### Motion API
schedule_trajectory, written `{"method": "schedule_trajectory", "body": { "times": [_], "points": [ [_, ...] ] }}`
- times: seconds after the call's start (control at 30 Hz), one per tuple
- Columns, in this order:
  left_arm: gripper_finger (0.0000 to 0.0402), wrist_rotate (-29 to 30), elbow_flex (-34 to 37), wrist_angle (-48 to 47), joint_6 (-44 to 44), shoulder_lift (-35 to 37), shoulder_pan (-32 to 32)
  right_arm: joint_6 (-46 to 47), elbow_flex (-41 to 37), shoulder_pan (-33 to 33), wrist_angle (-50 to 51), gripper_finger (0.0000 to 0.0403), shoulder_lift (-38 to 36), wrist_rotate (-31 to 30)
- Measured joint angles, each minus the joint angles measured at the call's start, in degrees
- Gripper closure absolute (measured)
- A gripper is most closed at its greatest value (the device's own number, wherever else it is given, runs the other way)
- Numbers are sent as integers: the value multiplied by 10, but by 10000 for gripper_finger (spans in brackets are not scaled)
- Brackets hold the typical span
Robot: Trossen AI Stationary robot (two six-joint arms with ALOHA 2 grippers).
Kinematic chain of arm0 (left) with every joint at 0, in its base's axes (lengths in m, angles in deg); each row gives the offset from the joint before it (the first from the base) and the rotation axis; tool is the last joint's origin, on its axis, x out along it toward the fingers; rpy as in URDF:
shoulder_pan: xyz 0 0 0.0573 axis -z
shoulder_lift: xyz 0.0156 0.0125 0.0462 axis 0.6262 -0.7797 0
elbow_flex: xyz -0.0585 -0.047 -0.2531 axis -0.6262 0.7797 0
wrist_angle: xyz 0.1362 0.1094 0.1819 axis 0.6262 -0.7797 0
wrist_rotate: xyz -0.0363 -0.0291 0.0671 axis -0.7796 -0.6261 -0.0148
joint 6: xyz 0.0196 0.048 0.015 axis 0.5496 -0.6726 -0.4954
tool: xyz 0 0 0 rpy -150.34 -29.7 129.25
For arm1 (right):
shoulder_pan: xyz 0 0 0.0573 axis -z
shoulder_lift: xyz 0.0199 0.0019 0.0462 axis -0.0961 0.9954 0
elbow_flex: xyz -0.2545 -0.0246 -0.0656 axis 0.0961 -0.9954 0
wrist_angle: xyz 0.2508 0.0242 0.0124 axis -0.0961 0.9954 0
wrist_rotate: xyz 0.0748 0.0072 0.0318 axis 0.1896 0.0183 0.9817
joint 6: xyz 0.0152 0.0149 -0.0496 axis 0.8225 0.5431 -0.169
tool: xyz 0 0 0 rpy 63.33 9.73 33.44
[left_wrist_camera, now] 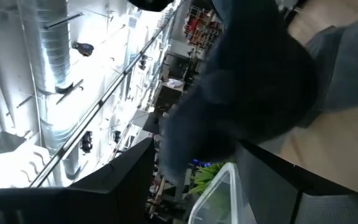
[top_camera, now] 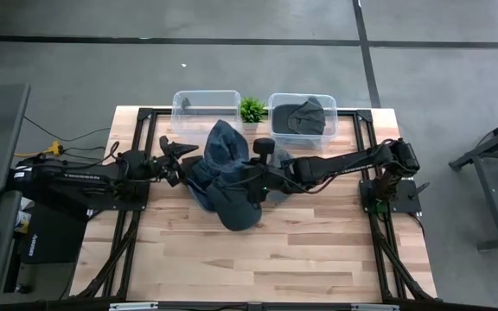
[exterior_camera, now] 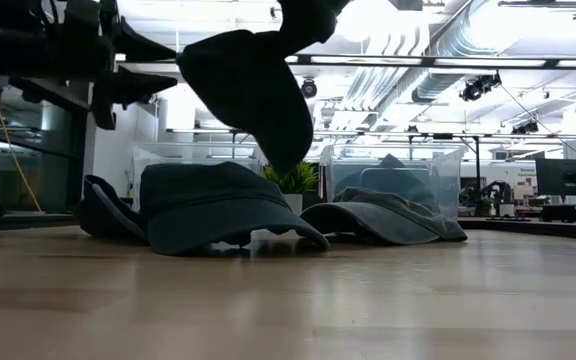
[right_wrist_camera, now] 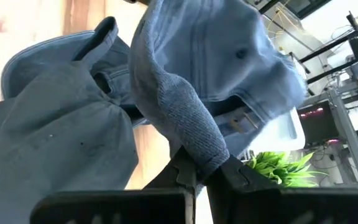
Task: Pick & Place hat
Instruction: Put the right blue cap into the left transparent bin
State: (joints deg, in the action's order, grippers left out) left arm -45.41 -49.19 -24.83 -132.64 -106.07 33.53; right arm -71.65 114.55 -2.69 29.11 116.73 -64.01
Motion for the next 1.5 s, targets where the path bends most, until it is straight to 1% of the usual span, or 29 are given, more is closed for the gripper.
{"method": "schedule_trajectory", "body": {
  "times": [0.1,0.17,0.27,0.4,0.53,0.7,0.8,0.93,1.03,1.13,1.23,1.4,1.5],
  "points": [
    [181,-13,-17,-20,-5,0,0,8,0,1,8,395,0,2],
    [181,-25,-30,-57,-21,1,0,16,0,1,13,395,0,2],
    [181,-26,-47,-112,-34,-1,0,25,0,1,19,395,0,0],
    [181,-25,-51,-134,-50,-19,0,32,0,1,21,395,0,1],
    [181,-41,-51,-131,-50,-36,0,44,0,1,21,395,0,3],
    [181,-49,-51,-127,-65,-65,0,52,0,1,28,395,0,25],
    [181,-48,-51,-99,-71,-74,0,58,0,1,34,395,0,26],
    [181,-21,-51,-72,-93,-77,0,68,0,1,46,395,0,27],
    [181,-24,-62,-90,-95,-77,0,71,0,1,56,395,0,28],
    [181,-39,-82,-129,-95,-77,0,71,0,3,56,395,0,29],
    [181,-42,-94,-161,-110,-79,0,71,0,4,56,395,0,29],
    [181,-43,-106,-167,-115,-100,0,71,0,5,55,395,0,30],
    [181,-43,-116,-167,-121,-114,0,71,0,8,54,395,0,47]
  ]
}}
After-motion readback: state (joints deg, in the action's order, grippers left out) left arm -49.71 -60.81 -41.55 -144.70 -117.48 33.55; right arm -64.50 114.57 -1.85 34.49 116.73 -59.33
